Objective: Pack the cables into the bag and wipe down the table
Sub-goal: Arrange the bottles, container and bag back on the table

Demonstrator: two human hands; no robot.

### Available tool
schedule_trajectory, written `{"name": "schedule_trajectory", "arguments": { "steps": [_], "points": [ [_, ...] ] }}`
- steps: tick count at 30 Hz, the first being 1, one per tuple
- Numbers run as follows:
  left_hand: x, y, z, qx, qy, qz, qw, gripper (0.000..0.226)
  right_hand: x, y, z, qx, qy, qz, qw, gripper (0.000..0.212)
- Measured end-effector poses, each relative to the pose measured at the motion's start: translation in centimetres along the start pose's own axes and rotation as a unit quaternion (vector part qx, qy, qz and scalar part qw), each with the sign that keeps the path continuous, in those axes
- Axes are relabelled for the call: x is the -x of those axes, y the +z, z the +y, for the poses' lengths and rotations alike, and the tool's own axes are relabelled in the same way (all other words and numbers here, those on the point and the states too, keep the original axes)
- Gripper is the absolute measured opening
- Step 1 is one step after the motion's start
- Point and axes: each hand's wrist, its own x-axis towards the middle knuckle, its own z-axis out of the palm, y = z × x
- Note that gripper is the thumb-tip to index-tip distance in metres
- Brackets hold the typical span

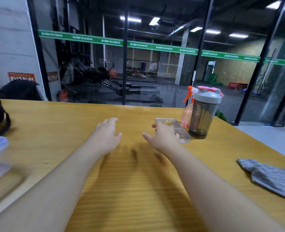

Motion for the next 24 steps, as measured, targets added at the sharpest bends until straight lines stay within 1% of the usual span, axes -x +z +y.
{"name": "schedule_trajectory", "arguments": {
  "steps": [2, 4, 7, 11, 16, 19, 22, 24],
  "points": [
    [1.2, -1.4, -0.9, -0.058, -0.018, 0.046, 0.997, 0.051, 1.0, 0.1, -1.3, -0.049, -0.004, -0.003, 0.999, 0.062],
    [2.5, -2.8, -2.1, -0.141, -0.025, 0.087, 0.986, 0.049, 1.9, 0.4, -2.5, -0.099, -0.014, -0.011, 0.995, 0.065],
    [4.1, -4.5, -3.5, -0.219, -0.062, 0.115, 0.967, 0.048, 3.1, 0.9, -4.2, -0.142, -0.032, -0.027, 0.989, 0.07],
    [5.3, -5.8, -4.7, -0.218, -0.116, 0.129, 0.96, 0.054, 4.1, 1.7, -5.4, -0.181, -0.065, -0.025, 0.981, 0.068],
    [5.6, -7.1, -5.9, -0.23, -0.17, 0.192, 0.939, 0.063, 4.9, 2.2, -4.5, -0.155, -0.093, -0.035, 0.983, 0.066],
    [5.8, -7.7, -6.7, -0.233, -0.216, 0.176, 0.932, 0.069, 5.0, 2.1, -3.8, -0.166, -0.094, -0.063, 0.98, 0.066],
    [5.8, -7.9, -7.0, -0.242, -0.28, 0.15, 0.917, 0.069, 5.1, 1.9, -3.8, -0.173, -0.105, -0.058, 0.978, 0.067],
    [5.8, -7.8, -7.0, -0.24, -0.308, 0.12, 0.913, 0.068, 5.2, 1.8, -3.9, -0.182, -0.111, -0.058, 0.975, 0.067]
  ]
}}
